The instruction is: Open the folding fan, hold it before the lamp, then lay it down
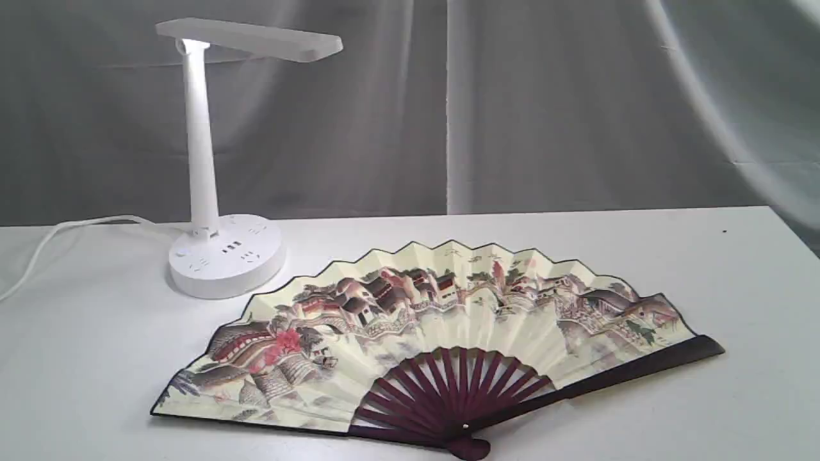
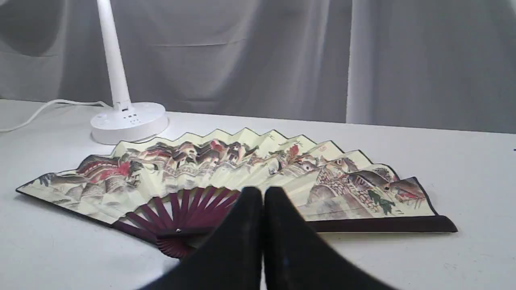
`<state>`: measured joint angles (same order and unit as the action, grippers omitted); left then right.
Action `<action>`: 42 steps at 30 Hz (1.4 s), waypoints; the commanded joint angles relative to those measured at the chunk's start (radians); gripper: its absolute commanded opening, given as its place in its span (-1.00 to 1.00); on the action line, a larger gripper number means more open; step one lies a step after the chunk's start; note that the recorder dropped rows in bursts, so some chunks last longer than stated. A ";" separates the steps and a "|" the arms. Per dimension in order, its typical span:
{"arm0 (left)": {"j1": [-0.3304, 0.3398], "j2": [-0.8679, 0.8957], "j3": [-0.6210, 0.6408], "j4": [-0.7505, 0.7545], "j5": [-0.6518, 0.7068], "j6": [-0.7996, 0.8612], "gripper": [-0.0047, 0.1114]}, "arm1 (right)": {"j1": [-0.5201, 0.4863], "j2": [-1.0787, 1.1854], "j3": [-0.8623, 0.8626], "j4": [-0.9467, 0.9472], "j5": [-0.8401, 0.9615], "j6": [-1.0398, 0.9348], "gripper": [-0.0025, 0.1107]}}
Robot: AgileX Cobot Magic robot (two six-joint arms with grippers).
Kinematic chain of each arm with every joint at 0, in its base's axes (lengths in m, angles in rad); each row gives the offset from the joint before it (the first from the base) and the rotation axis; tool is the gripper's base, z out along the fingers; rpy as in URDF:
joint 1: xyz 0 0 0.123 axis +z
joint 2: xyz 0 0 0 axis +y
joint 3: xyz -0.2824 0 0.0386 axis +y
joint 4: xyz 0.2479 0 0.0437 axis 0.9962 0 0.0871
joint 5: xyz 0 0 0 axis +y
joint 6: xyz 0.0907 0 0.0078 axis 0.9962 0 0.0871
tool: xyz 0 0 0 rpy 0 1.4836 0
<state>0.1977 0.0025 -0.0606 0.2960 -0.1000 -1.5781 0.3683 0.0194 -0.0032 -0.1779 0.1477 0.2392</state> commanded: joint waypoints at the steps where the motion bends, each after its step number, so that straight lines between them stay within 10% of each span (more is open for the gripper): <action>1: -0.005 -0.002 0.061 -0.079 0.076 0.010 -0.92 | 0.001 -0.002 0.003 0.007 -0.004 0.002 -0.96; 5: -0.029 -0.002 0.061 -0.092 0.177 0.043 -0.92 | 0.001 -0.002 0.003 0.007 -0.004 0.002 -0.96; 14: -0.074 -0.002 0.061 -0.186 0.138 0.787 -0.92 | 0.001 -0.002 0.003 0.007 -0.004 0.002 -0.96; 22: -0.085 -0.002 0.061 -0.186 0.366 1.195 -0.92 | 0.001 -0.002 0.003 0.007 -0.004 0.002 -0.96; 42: -0.085 -0.002 0.061 -0.073 0.388 1.455 -0.92 | 0.001 -0.002 0.003 0.007 -0.004 0.004 -0.96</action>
<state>0.1175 0.0025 -0.0040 0.2089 0.2876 -0.1512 0.3683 0.0194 -0.0032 -0.1715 0.1477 0.2392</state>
